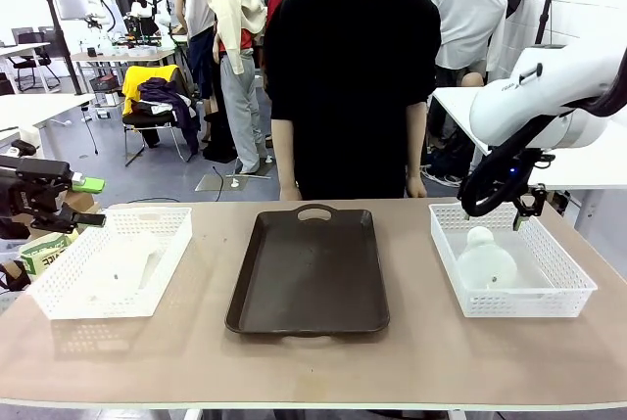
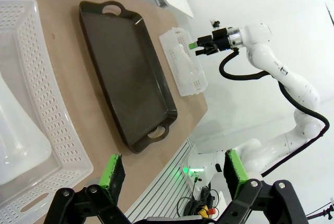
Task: Prepare the laboratory tools.
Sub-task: Pick up the Big flask that the person points to.
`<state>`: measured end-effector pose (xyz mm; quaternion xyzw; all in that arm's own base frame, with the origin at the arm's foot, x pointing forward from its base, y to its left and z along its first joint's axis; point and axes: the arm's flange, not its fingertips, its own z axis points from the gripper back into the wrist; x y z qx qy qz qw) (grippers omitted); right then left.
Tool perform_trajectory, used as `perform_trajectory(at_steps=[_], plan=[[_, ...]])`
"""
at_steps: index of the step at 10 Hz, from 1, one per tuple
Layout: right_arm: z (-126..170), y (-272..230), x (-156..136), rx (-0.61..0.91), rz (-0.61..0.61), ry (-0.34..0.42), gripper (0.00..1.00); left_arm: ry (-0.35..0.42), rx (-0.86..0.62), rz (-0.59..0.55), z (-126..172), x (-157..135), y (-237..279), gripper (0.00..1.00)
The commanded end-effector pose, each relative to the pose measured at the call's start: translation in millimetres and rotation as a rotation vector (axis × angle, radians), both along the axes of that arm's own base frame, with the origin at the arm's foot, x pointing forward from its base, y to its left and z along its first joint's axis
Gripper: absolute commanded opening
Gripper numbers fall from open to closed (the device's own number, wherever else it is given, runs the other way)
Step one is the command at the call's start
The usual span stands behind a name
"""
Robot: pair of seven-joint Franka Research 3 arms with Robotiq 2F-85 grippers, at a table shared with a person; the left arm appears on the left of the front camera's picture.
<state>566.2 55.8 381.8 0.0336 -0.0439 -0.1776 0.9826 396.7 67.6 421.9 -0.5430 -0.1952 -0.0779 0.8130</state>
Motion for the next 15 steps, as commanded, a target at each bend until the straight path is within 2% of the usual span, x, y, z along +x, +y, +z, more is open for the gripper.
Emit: perform_trajectory(at_steps=[1,3,5,11,15], plan=[[-12.2,20.6,0.6,-0.091,-0.059,-0.031,1.00,-0.009,-0.019,0.000,1.8,0.0,0.7,1.00],[-24.2,24.2,6.0,-0.120,-0.061,0.000,1.00,-0.009,-0.019,0.000,1.8,0.0,0.7,1.00],[-30.3,24.3,9.7,-0.150,-0.066,-0.021,1.00,-0.009,-0.019,0.000,1.8,0.0,0.7,1.00],[-52.7,19.7,28.5,-0.120,-0.039,-0.051,1.00,-0.009,-0.019,0.000,1.8,0.0,0.7,1.00],[-60.1,18.3,32.9,-0.082,-0.046,-0.019,1.00,-0.009,-0.019,0.000,1.8,0.0,0.7,1.00]])
